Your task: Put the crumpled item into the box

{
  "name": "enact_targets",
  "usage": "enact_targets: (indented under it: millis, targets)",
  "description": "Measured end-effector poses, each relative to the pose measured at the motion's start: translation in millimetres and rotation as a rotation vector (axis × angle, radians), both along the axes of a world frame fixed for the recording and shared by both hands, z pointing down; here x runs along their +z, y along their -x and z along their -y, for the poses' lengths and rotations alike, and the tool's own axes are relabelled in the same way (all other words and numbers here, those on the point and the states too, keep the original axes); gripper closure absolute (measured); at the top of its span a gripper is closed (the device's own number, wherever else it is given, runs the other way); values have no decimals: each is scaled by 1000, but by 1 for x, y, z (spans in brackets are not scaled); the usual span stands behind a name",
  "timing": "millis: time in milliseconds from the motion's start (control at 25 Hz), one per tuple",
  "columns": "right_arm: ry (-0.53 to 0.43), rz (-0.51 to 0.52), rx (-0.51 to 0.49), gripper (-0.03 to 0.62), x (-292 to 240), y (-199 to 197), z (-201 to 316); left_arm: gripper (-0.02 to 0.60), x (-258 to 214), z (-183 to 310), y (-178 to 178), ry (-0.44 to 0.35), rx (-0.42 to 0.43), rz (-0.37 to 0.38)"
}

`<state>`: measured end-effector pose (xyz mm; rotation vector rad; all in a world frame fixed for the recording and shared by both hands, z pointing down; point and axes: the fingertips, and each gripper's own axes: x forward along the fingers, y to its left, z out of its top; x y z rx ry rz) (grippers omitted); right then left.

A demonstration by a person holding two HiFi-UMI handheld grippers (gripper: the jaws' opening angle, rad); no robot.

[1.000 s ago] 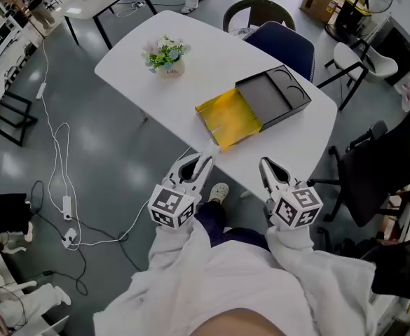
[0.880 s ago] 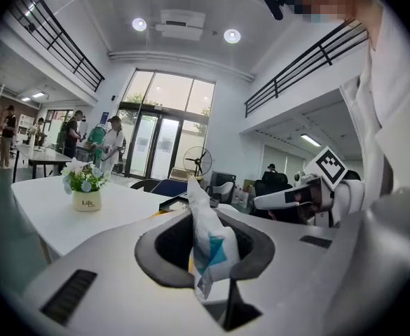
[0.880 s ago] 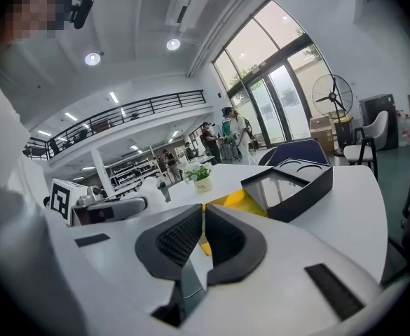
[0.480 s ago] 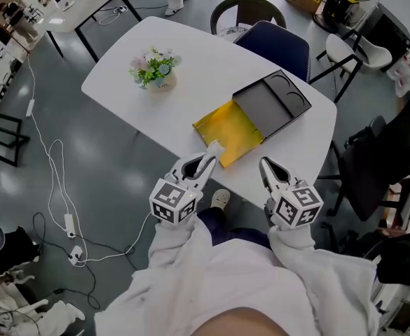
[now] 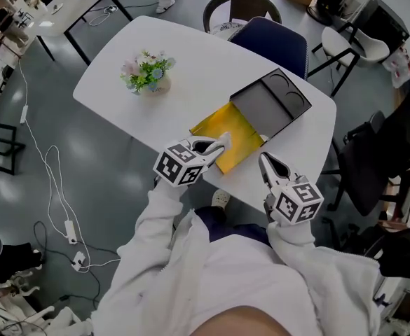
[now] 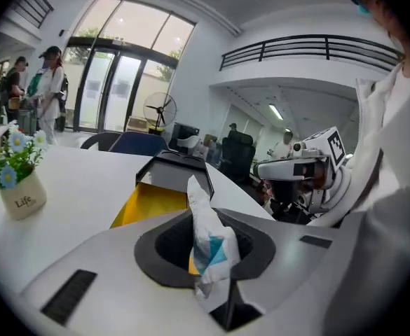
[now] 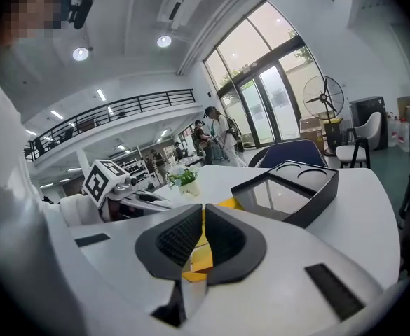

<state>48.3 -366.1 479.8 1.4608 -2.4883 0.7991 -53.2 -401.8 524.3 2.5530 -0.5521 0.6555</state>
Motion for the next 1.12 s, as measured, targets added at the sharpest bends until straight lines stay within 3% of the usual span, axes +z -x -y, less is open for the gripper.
enact_targets:
  millis: [240, 440, 600, 840, 1120]
  targets:
    - [14, 5, 27, 556, 8, 0, 8, 515, 28, 15, -16, 117, 170, 73]
    - [30, -2, 70, 556, 13, -12, 7, 517, 46, 21, -35, 276, 273, 70]
    - [45, -5, 108, 556, 17, -22, 5, 515, 60, 26, -55, 352, 346, 79]
    - [55, -16, 145, 556, 20, -32, 3, 515, 79, 33, -75, 376, 402, 136]
    - [67, -14, 175, 556, 23, -43, 4, 515, 97, 45, -80, 378, 369, 171]
